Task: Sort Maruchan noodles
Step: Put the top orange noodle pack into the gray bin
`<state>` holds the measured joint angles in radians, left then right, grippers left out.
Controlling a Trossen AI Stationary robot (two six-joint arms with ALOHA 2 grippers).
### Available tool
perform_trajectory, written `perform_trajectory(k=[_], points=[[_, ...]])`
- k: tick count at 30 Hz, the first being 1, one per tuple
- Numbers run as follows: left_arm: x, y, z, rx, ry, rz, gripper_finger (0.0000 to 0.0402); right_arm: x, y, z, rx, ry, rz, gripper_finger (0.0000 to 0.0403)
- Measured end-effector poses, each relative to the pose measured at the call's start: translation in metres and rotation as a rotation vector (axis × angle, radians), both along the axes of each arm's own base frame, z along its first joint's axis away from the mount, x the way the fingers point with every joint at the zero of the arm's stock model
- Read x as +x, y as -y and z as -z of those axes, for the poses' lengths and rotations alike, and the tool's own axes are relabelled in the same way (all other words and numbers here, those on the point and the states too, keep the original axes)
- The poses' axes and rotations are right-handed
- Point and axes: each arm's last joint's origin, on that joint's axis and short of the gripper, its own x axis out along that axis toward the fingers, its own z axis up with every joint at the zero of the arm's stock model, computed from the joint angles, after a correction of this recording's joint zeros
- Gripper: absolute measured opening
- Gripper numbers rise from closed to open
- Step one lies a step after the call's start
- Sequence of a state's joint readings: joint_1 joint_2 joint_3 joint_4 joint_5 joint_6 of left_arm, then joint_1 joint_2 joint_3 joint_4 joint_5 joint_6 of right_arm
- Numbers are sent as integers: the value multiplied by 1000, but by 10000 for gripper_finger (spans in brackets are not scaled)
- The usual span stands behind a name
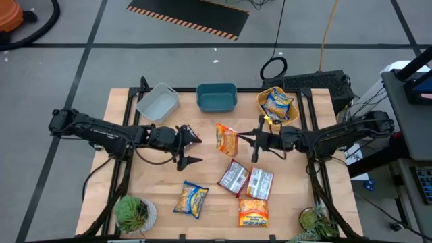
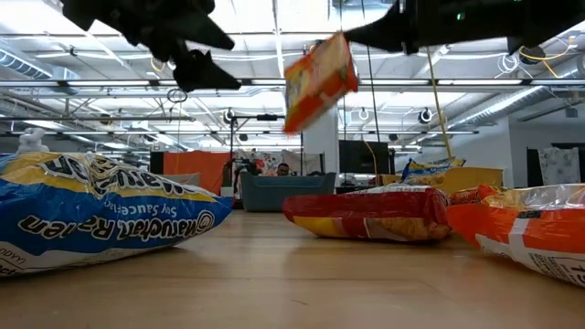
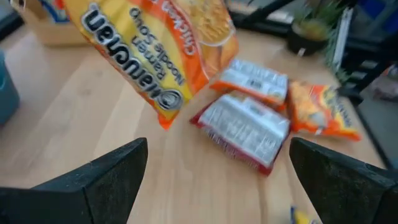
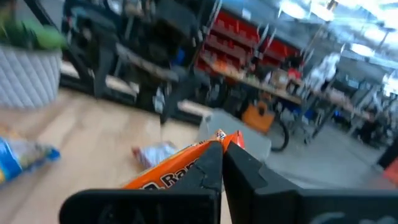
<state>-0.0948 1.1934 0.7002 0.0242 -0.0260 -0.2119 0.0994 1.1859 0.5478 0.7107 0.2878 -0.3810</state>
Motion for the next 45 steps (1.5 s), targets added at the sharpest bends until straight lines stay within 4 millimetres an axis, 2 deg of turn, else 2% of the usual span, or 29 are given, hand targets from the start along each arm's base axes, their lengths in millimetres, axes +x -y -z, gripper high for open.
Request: perform_trajectory(k=[5,9,12,17,21,28,33,39,45], points=[[3,4,-8,-61,107,43,395,2,-13,-20,-26,71,-51,0],[2,7,-10,-205,312,136,395,4,-27,-36,-58,114,-104,0],[-4,6,-6,-276,432,130,395,4,-38,-45,-84,141,-142,0],[-12,-2,2,-318,511,167,395,3,-53,-60,-113,189,-197,0],[-14,-3,0,-329,539,251,395,1,-59,-70,-103,262,-212,0],[-5,2,5,-349,575,246,395,5,-61,-70,-79,308,-210,0],[9,5,20,-369,598,210,395,13,-62,-66,-75,362,-200,0],[17,6,30,-405,662,208,395,25,-62,-65,-79,351,-187,0],[22,6,35,-378,685,209,395,42,-57,-56,-66,313,-160,0]])
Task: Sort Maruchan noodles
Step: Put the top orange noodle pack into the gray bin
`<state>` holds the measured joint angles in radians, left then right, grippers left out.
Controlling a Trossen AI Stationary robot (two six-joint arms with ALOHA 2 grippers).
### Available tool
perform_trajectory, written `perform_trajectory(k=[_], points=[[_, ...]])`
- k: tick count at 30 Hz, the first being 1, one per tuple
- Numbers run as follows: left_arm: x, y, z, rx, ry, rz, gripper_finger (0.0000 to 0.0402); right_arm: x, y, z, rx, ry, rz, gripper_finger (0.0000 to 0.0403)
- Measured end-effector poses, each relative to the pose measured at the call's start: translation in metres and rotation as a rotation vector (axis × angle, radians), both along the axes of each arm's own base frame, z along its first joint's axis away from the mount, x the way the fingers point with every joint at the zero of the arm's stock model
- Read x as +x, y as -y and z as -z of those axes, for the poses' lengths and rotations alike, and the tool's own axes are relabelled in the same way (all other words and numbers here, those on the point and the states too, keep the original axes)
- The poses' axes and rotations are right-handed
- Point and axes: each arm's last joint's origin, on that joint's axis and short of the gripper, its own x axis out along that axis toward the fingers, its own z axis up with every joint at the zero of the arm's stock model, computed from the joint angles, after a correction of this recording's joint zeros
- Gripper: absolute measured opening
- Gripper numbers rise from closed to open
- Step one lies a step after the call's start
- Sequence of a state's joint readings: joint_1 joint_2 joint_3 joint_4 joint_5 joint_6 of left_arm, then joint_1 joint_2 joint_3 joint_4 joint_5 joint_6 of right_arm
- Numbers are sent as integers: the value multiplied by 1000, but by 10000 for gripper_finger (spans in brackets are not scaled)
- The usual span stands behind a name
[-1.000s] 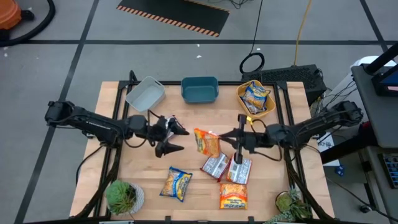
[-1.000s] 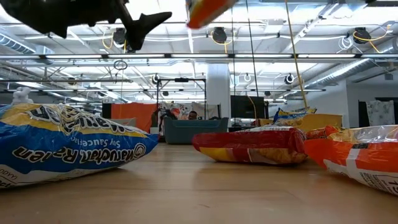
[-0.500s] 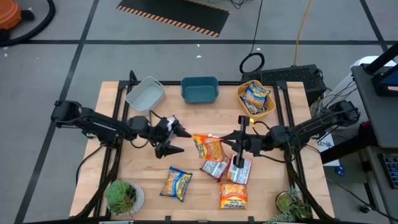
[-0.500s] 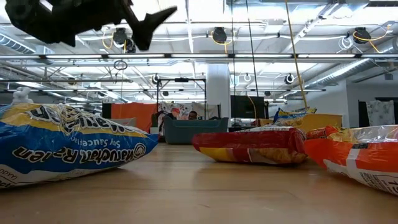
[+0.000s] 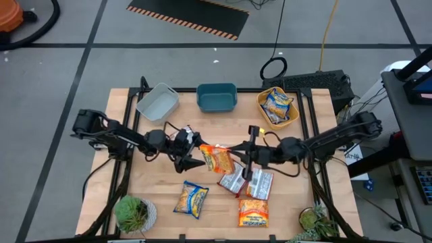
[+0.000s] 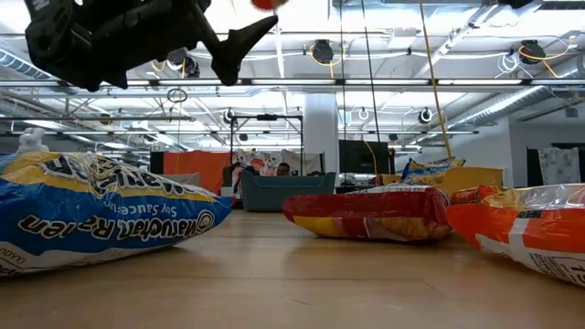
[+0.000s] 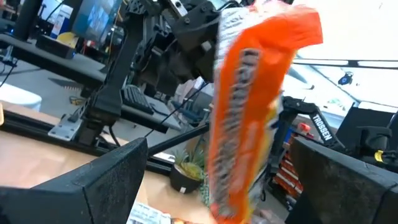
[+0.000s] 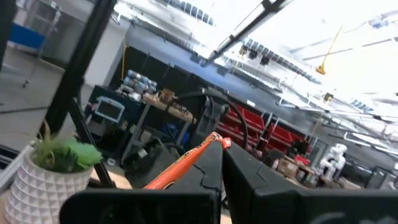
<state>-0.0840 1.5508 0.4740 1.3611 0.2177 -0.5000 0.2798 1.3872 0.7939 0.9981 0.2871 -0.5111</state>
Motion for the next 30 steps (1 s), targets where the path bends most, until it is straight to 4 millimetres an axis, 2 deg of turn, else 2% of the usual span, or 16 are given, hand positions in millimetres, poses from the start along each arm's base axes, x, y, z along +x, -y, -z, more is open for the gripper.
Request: perform_trajectory(k=[12,15,19,30], points=[[4,13,-4,50,35,28,394,7,11,6,24,-20,35,0],[4,14,-4,44,35,33,382,8,11,6,22,-22,35,0],[4,13,-4,13,24,39,335,8,11,6,21,-22,35,0],[4,13,-4,22,26,27,168,8,11,7,11,-29,37,0]])
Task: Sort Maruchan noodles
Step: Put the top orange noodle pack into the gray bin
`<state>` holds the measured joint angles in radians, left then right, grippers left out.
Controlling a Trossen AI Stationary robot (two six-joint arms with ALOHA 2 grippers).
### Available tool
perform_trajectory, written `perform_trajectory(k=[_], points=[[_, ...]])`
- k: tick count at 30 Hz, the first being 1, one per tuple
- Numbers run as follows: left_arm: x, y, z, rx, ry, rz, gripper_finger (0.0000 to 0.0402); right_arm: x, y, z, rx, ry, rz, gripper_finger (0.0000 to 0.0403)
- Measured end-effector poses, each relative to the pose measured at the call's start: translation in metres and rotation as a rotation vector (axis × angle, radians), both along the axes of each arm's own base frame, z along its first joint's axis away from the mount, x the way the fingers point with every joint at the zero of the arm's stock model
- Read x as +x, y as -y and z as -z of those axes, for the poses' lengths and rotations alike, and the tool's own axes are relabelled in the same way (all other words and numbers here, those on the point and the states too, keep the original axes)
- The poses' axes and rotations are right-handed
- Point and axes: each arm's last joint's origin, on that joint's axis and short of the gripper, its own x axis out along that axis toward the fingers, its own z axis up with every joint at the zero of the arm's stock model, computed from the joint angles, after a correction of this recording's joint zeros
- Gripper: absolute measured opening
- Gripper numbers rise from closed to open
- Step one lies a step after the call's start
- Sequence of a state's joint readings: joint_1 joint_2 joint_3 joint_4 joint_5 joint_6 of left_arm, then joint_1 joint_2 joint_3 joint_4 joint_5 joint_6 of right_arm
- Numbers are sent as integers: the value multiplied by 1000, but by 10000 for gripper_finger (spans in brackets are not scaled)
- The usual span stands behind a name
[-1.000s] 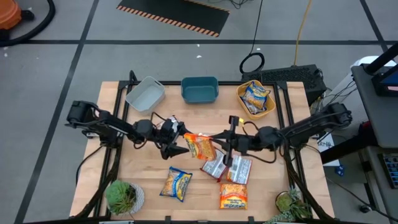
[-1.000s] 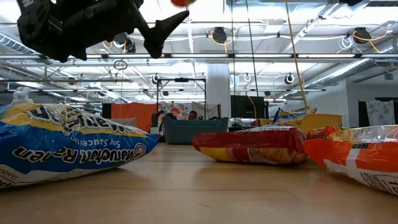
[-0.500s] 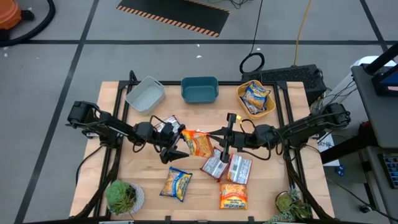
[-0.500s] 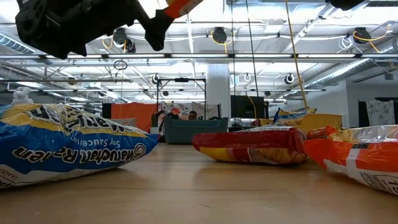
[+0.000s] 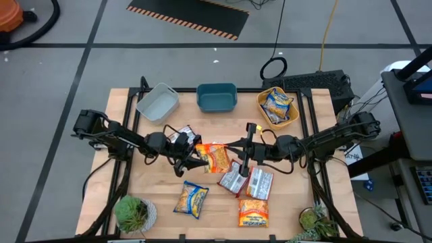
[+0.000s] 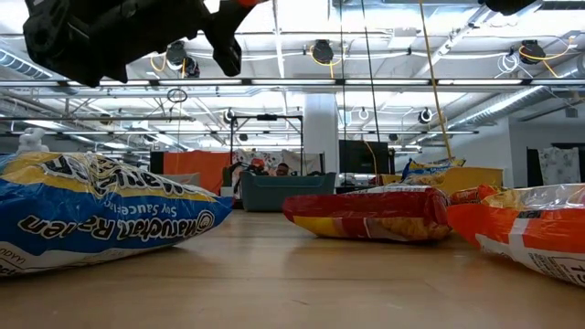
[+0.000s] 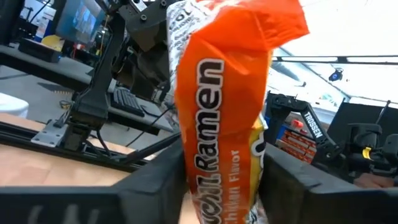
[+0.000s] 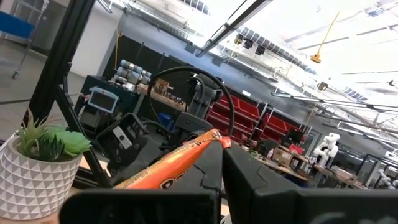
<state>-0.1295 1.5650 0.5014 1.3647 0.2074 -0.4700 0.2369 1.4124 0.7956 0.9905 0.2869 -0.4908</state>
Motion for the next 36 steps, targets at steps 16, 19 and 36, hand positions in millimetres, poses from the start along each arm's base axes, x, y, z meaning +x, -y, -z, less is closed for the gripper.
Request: perform_trajectory(k=[16,19,36], points=[[0,-1,1,-4,-10,-2,142,-2,-3,1,-20,-20,106,43],[1,-5,1,1,-9,0,143,-4,-3,-1,-2,-26,169,75],[-15,-54,10,-100,-89,-46,145,-58,-30,-40,43,-37,421,141]])
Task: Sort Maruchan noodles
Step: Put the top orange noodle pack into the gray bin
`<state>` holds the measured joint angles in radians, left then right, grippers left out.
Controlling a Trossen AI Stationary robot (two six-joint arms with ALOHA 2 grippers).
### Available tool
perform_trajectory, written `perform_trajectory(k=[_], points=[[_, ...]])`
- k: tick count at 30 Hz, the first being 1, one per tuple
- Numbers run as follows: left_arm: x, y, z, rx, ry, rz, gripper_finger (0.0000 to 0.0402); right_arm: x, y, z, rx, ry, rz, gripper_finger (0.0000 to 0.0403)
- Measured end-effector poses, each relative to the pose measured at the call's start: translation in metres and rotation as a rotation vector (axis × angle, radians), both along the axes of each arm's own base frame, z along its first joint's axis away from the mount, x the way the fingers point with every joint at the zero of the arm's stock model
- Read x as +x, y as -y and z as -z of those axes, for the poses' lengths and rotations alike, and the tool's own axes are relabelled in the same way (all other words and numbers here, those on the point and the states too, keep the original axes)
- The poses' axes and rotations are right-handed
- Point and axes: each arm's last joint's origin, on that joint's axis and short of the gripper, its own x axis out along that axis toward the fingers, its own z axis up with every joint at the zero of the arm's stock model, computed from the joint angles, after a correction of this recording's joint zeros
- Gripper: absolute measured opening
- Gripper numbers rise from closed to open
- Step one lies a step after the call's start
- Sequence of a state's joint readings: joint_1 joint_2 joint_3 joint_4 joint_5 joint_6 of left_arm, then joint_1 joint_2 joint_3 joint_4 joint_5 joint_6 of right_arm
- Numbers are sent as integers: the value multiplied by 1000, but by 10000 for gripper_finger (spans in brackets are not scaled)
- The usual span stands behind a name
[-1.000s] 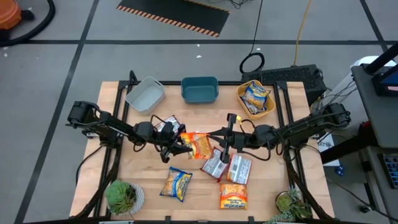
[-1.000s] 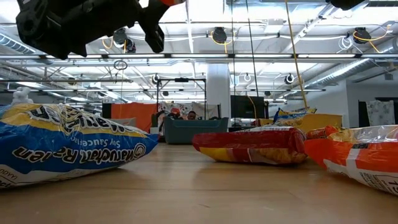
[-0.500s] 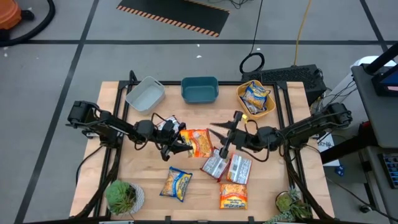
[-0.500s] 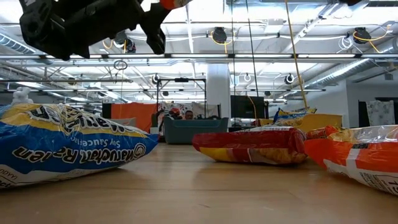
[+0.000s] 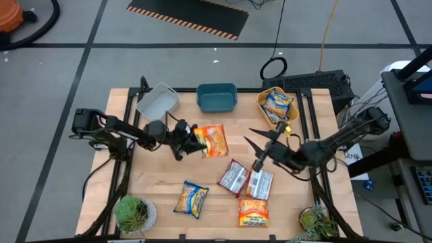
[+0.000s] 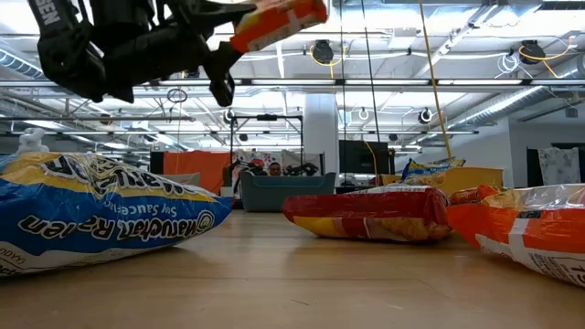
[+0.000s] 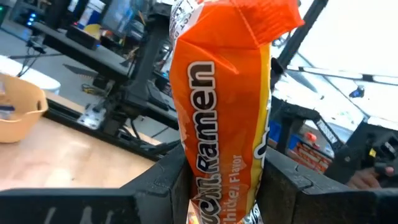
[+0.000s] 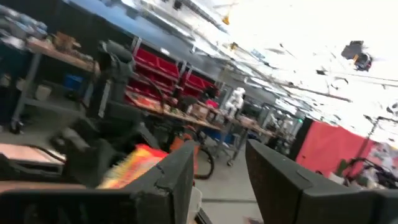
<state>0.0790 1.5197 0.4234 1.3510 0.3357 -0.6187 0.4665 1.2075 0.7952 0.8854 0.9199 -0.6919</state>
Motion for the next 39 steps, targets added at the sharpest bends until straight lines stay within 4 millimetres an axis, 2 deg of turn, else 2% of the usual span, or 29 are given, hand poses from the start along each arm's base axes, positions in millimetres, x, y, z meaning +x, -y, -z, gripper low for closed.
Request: perform_trajectory(k=[6,16,23,30,34,36,39], points=[[-15,-26,-14,-54,-30,5,145,-16,-15,-8,-4,20,-79,141],[-53,-67,-42,-48,-95,-217,145,-24,-28,-10,-85,-14,-113,141],[-86,-82,-51,-22,-191,-366,145,-26,-26,-8,-90,-76,8,141],[-114,-99,-37,35,-413,-629,145,-27,-26,-8,-85,-81,24,141],[-128,-107,-31,-2,-505,-728,145,-27,-26,-8,-85,-81,24,141],[-132,-110,-36,-32,-540,-748,145,-27,-26,-8,-85,-81,24,141],[-133,-111,-58,22,-595,-743,145,-27,-26,-8,-86,-82,24,141]])
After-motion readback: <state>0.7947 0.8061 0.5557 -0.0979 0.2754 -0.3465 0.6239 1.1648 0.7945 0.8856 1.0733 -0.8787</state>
